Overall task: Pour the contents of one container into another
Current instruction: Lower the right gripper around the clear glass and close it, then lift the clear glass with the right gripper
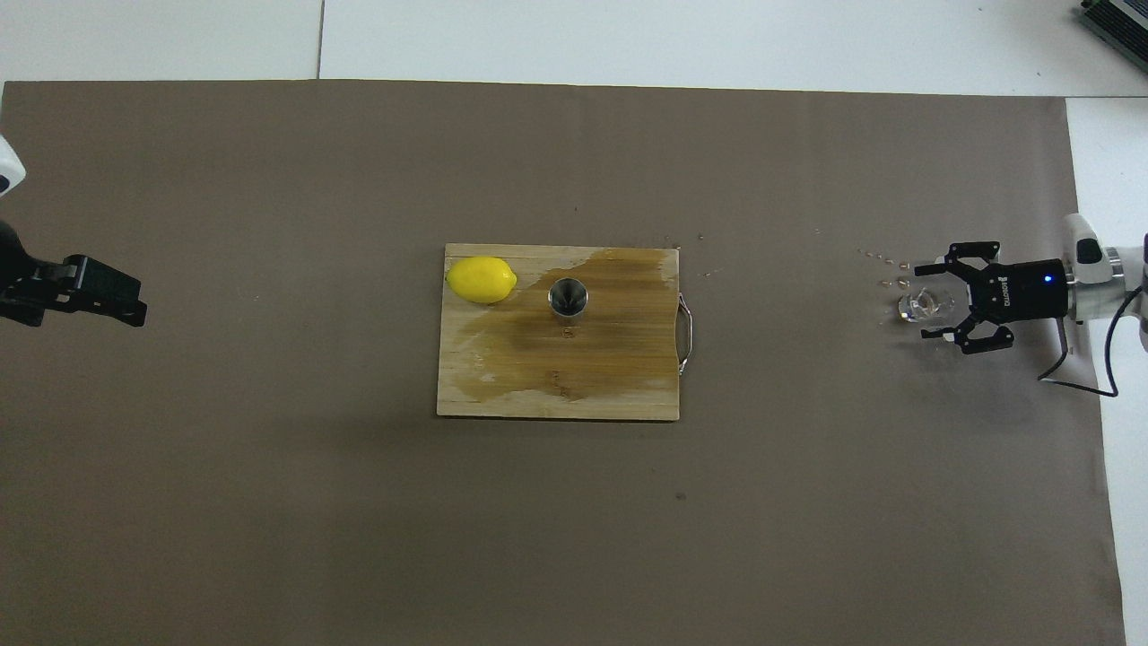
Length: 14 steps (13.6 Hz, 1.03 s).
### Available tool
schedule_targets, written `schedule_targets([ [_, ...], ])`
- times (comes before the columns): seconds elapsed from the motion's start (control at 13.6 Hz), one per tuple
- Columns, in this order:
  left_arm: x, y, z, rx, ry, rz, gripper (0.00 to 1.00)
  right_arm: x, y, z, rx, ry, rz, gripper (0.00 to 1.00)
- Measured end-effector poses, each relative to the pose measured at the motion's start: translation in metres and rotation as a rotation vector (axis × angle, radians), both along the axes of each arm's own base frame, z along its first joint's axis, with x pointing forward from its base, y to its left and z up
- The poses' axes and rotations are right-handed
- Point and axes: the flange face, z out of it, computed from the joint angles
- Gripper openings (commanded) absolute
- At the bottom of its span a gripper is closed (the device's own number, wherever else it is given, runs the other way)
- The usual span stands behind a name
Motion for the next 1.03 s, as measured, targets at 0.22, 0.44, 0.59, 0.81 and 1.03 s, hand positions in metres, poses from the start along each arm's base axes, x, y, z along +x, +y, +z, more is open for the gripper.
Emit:
schedule_targets([
  [0.22, -0.0001, -0.0022, 0.0000, 0.006, 0.000, -0.007, 1.00, -0.0010, -0.0027, -0.0001, 0.000, 0.000, -0.004, 0.88],
  [0.44, 0.0003, 0.0004, 0.0003, 0.009, -0.003, -0.003, 1.00, -0.0011, -0.0026, 0.0000, 0.000, 0.001, -0.004, 0.63],
  [0.59, 0.0006, 0.0027, 0.0012, 0.010, -0.009, 0.002, 1.00, -0.0010, -0.0027, 0.0000, 0.000, 0.001, -0.004, 0.39],
  [0.81, 0.0025, 0.0056, 0.0033, 0.010, -0.028, 0.015, 1.00, -0.0009, -0.0028, 0.0001, -0.001, 0.001, -0.005, 0.10],
  [1.03, 0.0075, 0.0059, 0.0068, 0.012, -0.072, 0.049, 1.00, 0.0001, -0.0028, 0.0017, -0.003, -0.003, -0.004, 0.10],
])
